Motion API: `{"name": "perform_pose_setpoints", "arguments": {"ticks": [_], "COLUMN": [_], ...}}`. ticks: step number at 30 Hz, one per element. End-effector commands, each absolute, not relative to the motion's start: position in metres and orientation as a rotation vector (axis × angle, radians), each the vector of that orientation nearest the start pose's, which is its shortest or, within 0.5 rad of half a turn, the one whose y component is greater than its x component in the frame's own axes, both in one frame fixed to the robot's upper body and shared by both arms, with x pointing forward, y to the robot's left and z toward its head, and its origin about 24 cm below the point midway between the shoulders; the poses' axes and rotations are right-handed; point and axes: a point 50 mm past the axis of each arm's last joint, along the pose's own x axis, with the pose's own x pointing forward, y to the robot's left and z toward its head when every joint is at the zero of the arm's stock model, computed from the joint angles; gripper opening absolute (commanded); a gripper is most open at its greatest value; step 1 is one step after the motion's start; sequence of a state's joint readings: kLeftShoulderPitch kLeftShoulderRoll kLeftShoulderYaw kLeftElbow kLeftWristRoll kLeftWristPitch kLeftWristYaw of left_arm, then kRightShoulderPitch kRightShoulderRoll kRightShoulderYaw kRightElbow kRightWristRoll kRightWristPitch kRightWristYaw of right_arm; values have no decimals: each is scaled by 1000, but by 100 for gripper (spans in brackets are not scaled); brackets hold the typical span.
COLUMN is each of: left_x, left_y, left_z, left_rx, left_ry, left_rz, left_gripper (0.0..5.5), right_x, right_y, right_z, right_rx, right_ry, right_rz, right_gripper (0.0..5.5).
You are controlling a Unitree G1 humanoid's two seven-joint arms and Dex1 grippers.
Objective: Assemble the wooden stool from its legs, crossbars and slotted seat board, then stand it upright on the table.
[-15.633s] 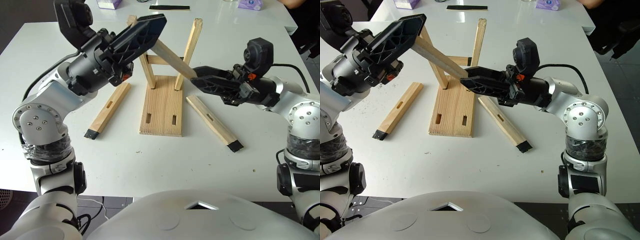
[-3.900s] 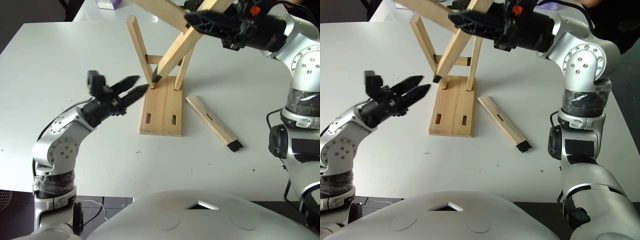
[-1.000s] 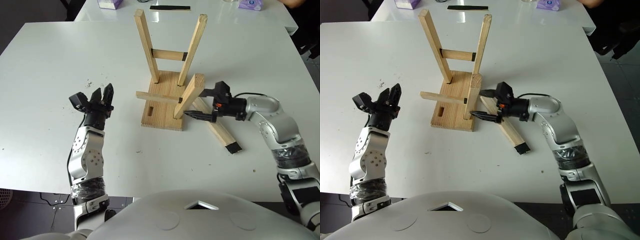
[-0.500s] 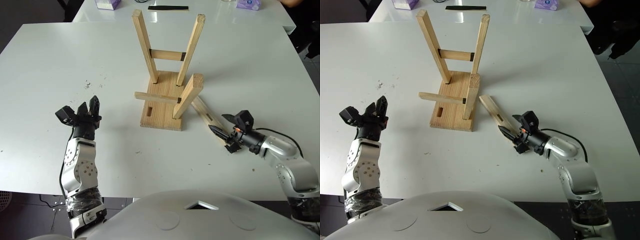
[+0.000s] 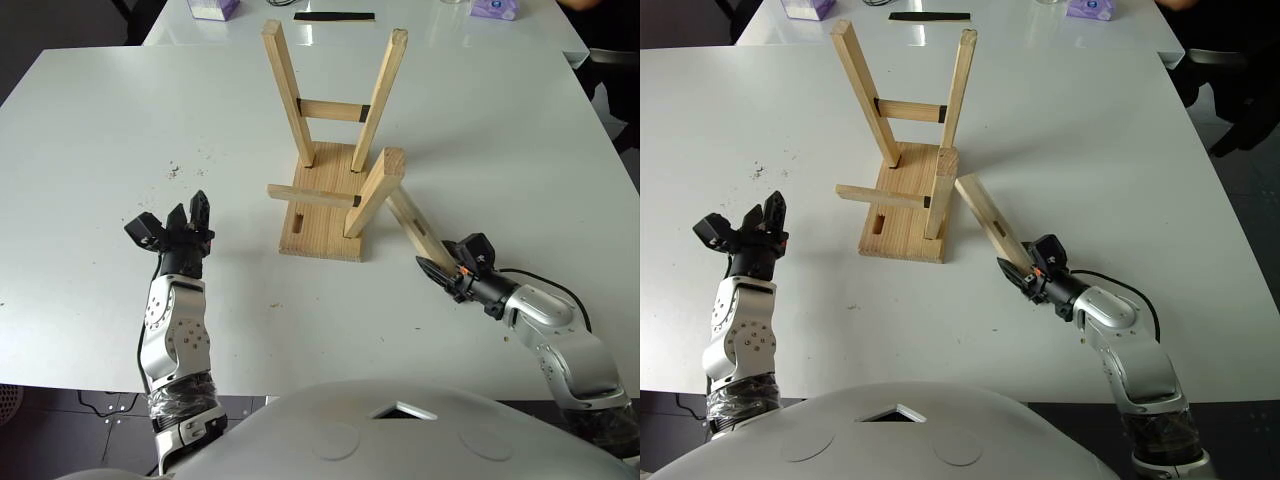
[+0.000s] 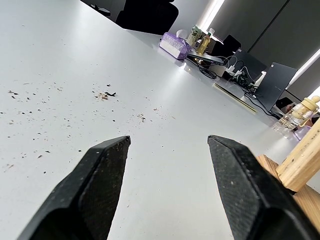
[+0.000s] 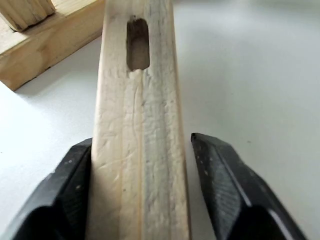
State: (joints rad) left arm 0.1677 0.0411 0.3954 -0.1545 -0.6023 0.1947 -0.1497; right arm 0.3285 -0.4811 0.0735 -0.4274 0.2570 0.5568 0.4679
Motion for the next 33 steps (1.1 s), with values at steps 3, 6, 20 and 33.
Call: {"name": "perform_pose_setpoints", "arguments": {"ticks": [3, 6, 20, 33], "left_x": [200, 201, 250, 235], "left_y": [246, 250, 271, 171], "left_z": [32, 34, 158, 261], "left_rx": [-513, -506, -532, -542], "left_ry": [26, 14, -381, -482], "left_rz": [242, 261, 57, -956], "left_gripper": [290, 290, 290, 290], "right_x": [171, 185, 307, 270], "right_y": [-183, -179, -204, -166], "right_z": [20, 30, 149, 267], "right_rx": [-34, 21, 452, 472], "right_ry": [565, 490, -21, -121], "right_rz": [515, 478, 495, 1433], "right_gripper": [206, 206, 204, 204]}}
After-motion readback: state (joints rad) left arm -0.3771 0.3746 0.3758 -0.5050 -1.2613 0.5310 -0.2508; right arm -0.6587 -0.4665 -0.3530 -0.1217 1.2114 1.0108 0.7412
